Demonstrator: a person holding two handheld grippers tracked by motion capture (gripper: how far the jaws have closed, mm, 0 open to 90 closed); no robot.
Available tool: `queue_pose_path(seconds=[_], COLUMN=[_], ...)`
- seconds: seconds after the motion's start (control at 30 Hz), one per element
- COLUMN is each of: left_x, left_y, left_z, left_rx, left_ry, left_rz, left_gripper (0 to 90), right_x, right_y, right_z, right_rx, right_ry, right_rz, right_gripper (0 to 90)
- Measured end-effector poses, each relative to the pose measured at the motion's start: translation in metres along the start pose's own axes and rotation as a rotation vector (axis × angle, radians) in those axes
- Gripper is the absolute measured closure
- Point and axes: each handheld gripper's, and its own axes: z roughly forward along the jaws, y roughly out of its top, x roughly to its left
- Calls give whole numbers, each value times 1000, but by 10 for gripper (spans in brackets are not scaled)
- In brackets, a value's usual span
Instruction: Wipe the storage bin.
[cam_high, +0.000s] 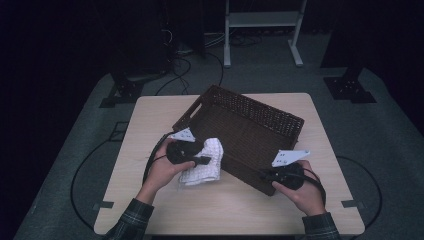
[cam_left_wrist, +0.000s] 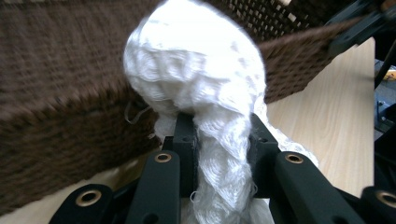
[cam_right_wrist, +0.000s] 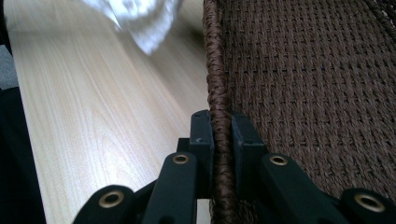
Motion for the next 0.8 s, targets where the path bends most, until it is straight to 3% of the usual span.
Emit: queue_pose_path(seconds=[0.17,0.3,0.6,0.8], left_x=[6,6,11,14], left_y=[-8,-12,-20,-25], left_z=[16,25,41,49], left_rx=[46,86,160,209], left_ry=[-2,11,18,47], left_rz=[-23,-17,-36,-36], left_gripper=[701,700,699,700], right_x=[0,0,0,0], right_y=[0,0,0,0], right_z=[0,0,0,0], right_rx=[0,0,2,2], right_ry=[0,0,1,0], right_rz=[0,0,-1,-2], right_gripper=[808,808,808,811])
